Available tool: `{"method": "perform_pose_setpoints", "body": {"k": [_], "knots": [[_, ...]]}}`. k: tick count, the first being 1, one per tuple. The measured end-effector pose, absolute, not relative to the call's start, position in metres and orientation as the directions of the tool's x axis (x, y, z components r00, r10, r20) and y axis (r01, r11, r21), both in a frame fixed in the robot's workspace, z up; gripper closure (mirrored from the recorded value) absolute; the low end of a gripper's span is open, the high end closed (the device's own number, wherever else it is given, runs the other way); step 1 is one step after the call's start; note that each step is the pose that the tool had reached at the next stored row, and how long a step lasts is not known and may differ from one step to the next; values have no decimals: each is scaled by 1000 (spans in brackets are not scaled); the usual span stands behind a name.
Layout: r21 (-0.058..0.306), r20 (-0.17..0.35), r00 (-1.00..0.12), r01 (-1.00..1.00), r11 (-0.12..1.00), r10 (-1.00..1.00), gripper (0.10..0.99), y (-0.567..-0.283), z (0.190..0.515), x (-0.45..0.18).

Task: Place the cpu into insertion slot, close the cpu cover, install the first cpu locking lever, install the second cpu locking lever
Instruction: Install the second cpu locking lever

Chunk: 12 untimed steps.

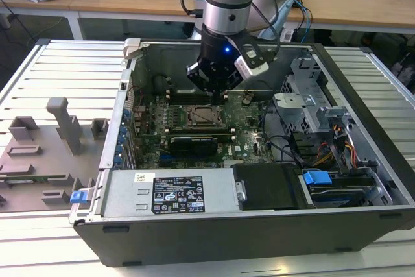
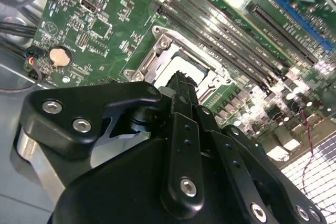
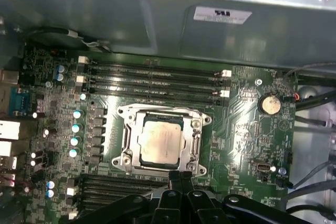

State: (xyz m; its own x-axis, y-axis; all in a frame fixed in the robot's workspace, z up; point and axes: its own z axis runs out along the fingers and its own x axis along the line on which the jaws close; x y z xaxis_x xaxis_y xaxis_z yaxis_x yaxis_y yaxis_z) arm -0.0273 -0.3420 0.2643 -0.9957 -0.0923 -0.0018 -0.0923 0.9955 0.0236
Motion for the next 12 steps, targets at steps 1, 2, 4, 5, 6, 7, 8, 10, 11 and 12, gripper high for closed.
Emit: {"method": "perform_pose_setpoints", "body": {"k": [1,2,4,5,6,7,8,10,11,12], "knots": [[24,-2,-996,-92,995,-92,980,-343,264,-27],[24,-2,-996,-92,995,-92,980,-345,264,-27],[24,-2,-996,-92,995,-92,980,-348,264,-27],[24,-2,-996,-92,995,-92,980,-349,263,-27],[24,-2,-996,-92,995,-92,980,-351,263,-27],[24,-2,-996,-92,995,-92,980,-353,262,-27],[26,-2,-996,-92,995,-92,980,-354,261,-27],[39,-3,-996,-92,995,-92,980,-358,259,-28],[51,-4,-996,-92,994,-92,980,-360,259,-28],[63,-5,-996,-92,994,-92,980,-363,258,-29]]}}
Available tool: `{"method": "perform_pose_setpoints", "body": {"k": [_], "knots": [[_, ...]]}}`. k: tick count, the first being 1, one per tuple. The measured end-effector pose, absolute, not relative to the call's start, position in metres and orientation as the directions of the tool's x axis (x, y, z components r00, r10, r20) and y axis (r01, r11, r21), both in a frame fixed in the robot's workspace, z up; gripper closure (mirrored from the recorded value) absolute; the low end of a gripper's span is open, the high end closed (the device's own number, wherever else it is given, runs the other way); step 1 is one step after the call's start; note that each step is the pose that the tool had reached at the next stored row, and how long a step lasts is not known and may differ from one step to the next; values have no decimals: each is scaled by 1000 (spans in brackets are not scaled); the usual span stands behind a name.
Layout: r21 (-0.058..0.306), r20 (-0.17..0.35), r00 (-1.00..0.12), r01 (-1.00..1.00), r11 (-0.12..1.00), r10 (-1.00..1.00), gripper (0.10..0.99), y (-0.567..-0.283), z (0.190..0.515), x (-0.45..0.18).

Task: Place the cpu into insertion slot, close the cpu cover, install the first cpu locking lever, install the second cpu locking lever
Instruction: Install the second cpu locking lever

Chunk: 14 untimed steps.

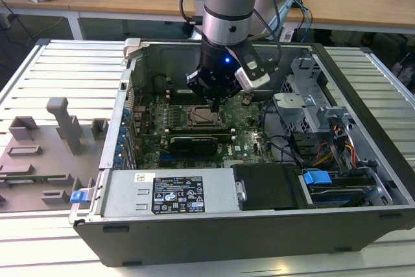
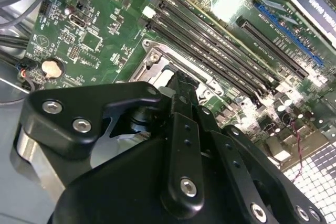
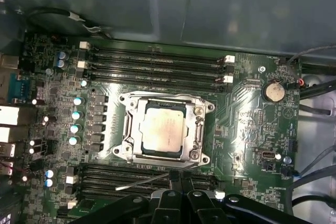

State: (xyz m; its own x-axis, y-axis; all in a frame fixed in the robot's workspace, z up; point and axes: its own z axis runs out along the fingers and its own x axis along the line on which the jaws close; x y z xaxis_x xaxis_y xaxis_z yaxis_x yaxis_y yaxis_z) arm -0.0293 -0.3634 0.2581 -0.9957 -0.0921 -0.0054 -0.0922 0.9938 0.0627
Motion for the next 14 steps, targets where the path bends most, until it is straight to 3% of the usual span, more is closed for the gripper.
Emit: {"method": "perform_pose_setpoints", "body": {"k": [9,14], "knots": [[169,-15,-996,-92,981,-91,980,-380,256,-33],[169,-15,-996,-92,981,-91,980,-382,252,-34]]}}
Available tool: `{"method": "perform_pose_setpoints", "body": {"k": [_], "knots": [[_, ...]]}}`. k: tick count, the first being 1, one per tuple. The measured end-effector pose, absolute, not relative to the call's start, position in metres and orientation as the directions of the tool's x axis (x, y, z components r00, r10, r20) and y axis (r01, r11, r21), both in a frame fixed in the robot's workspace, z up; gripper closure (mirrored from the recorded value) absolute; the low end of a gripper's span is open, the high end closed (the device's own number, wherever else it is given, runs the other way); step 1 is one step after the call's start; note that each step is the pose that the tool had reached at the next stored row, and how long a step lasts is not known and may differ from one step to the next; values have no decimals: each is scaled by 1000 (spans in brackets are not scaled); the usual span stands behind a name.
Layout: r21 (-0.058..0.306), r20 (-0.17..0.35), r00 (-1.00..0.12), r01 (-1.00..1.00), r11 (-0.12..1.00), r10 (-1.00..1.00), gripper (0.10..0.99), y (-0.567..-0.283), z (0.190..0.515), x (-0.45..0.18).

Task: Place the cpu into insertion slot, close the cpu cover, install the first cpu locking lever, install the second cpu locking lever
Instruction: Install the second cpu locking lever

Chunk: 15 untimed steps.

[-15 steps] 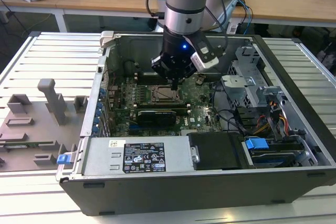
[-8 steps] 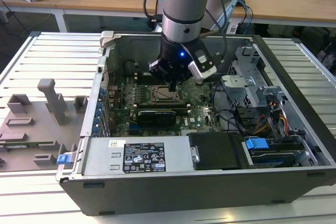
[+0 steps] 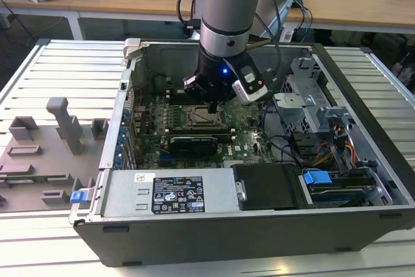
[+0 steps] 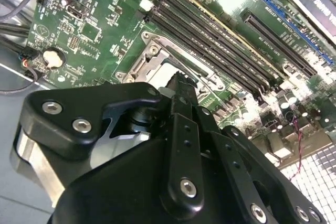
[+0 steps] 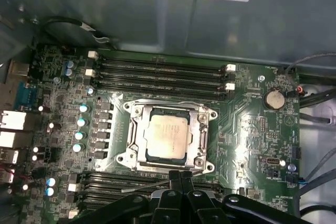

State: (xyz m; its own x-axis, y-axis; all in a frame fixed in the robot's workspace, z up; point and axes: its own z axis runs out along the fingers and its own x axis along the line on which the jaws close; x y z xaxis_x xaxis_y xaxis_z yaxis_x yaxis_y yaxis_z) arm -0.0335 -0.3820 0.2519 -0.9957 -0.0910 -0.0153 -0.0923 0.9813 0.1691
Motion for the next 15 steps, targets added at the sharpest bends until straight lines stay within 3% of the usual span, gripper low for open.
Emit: {"method": "perform_pose_setpoints", "body": {"k": [15], "knots": [[171,-15,-996,-93,981,-92,980,-394,222,-48]]}}
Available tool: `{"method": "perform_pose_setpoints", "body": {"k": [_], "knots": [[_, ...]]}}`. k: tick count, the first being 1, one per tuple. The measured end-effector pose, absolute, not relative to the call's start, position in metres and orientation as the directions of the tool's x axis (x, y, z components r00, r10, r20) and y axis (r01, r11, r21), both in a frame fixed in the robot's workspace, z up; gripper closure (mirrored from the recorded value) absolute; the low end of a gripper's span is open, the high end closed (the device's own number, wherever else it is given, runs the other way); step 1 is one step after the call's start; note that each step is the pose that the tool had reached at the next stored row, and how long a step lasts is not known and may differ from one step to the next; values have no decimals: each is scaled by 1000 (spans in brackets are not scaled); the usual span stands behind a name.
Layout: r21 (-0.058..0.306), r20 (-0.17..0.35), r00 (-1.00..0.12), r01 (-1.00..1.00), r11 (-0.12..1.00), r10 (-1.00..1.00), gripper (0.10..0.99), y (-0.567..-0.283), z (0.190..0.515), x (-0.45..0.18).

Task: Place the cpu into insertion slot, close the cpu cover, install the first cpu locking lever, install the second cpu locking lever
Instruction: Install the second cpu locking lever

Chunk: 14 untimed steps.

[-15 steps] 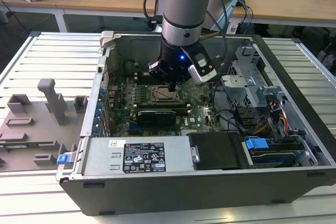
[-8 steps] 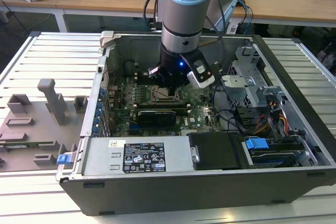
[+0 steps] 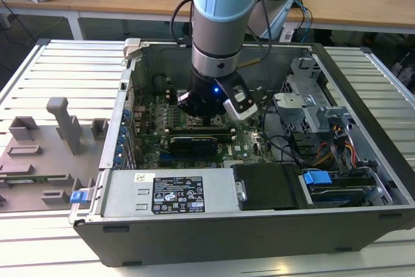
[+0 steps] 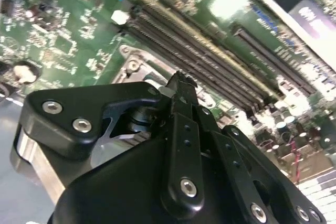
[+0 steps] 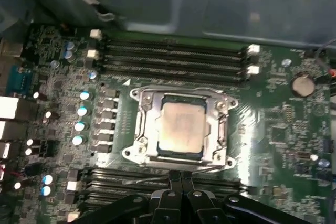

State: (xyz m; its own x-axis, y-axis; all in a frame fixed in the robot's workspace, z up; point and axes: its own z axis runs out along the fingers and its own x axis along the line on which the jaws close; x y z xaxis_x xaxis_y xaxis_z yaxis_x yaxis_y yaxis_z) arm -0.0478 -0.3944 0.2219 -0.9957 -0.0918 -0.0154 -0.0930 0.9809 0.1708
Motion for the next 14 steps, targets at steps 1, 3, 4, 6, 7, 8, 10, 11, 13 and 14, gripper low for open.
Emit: {"method": "perform_pose_setpoints", "body": {"k": [1,3,4,6,7,8,10,11,13,14], "knots": [[172,-16,-996,-94,981,-93,980,-395,220,-49],[174,-16,-995,-101,979,-100,980,-396,217,-52],[175,-16,-994,-112,978,-111,980,-396,216,-53],[175,-16,-990,-140,975,-139,980,-395,214,-53],[176,-16,-989,-148,973,-147,980,-395,213,-53],[177,-16,-987,-159,971,-159,980,-395,212,-54],[183,-17,-985,-174,968,-174,980,-395,211,-56],[187,-18,-984,-176,966,-176,980,-395,210,-58],[195,-20,-984,-178,964,-178,980,-395,210,-65],[199,-20,-984,-178,964,-178,980,-395,209,-68]]}}
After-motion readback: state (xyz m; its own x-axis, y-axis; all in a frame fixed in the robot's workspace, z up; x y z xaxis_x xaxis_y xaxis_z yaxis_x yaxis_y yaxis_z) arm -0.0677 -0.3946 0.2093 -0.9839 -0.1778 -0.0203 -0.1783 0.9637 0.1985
